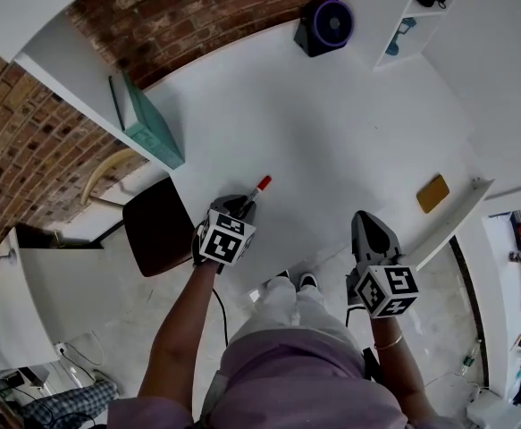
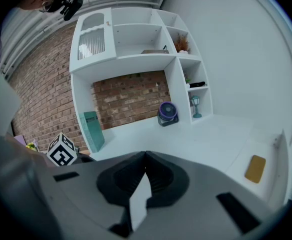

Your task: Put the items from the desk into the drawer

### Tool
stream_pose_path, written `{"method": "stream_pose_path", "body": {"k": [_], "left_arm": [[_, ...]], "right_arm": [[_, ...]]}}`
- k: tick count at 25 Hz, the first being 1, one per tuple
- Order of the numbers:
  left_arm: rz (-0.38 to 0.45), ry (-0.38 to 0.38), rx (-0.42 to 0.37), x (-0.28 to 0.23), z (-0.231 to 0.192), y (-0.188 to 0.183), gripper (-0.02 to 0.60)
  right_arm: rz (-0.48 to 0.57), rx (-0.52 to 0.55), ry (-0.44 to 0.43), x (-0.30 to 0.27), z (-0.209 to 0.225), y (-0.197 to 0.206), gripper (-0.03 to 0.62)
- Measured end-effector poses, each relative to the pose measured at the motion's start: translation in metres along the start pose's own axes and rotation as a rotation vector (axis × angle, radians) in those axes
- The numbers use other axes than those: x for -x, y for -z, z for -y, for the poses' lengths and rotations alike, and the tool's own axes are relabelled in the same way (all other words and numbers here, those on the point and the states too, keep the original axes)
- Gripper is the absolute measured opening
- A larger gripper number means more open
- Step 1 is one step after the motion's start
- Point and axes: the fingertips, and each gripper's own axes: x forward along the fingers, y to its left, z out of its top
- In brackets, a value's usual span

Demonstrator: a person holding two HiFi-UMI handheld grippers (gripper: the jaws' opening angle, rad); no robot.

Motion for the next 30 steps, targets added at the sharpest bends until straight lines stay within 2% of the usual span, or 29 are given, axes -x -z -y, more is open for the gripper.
{"method": "stream_pose_path", "body": {"k": [6, 13, 17, 30], "left_arm": [[0.013, -0.017, -0.004, 0.002, 0.003, -0.002, 0.069], [0.077, -0.019, -0.014, 0.009, 0.012, -0.027, 0.067], [0.085, -0.016, -0.016, 0.012, 0.020, -0.040, 0.067], [0.168, 0.053, -0.042, 0.014, 0.059, -0.084, 0.069]], "right_arm": [[0.006, -0.005, 0.013, 0.005, 0.005, 0.000, 0.003], [0.013, -0.018, 0.034, 0.013, 0.010, 0.002, 0.003], [0.024, -0.023, 0.052, 0.018, 0.014, 0.000, 0.003], [0.055, -0.056, 0.138, 0.047, 0.035, 0.004, 0.003]]}}
